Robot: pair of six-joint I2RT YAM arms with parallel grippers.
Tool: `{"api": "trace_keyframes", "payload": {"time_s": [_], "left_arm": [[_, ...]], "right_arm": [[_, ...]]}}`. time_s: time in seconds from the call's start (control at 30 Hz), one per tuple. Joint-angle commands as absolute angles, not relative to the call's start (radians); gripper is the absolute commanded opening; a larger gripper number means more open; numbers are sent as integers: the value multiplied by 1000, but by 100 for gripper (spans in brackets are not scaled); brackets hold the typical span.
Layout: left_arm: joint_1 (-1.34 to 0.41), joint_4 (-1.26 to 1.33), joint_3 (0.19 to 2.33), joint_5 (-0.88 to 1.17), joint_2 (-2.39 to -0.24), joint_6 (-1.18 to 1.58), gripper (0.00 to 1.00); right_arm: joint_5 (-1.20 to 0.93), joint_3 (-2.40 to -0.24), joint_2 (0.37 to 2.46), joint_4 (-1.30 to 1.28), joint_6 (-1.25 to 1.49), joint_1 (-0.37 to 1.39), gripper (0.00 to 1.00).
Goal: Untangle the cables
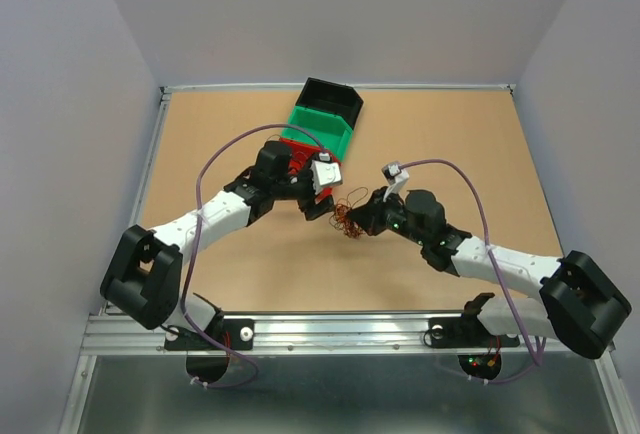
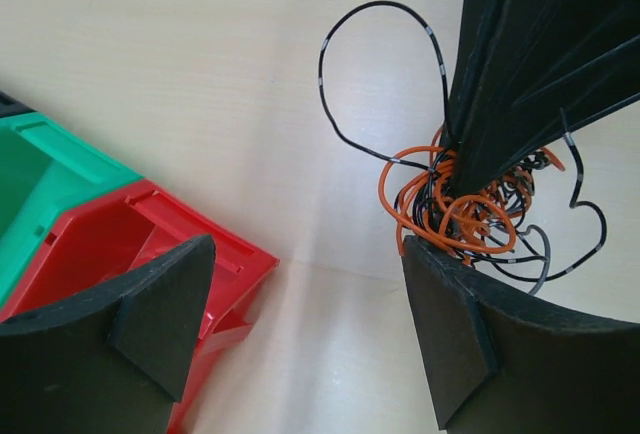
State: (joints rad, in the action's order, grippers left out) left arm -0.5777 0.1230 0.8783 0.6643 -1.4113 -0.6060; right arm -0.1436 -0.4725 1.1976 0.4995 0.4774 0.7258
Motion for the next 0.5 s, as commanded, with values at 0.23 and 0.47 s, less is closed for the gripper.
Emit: {"api": "trace_keyframes", "payload": {"time_s": [0.23,0.47], "left_arm": [[-591,106,896,743,-1447,-647,81],[-591,123,856,733,-1364,-647,94]], "right_arm": [[-28,-555,1221,520,445,756,1],[-5,-548,1212,518,451,756,1]]}}
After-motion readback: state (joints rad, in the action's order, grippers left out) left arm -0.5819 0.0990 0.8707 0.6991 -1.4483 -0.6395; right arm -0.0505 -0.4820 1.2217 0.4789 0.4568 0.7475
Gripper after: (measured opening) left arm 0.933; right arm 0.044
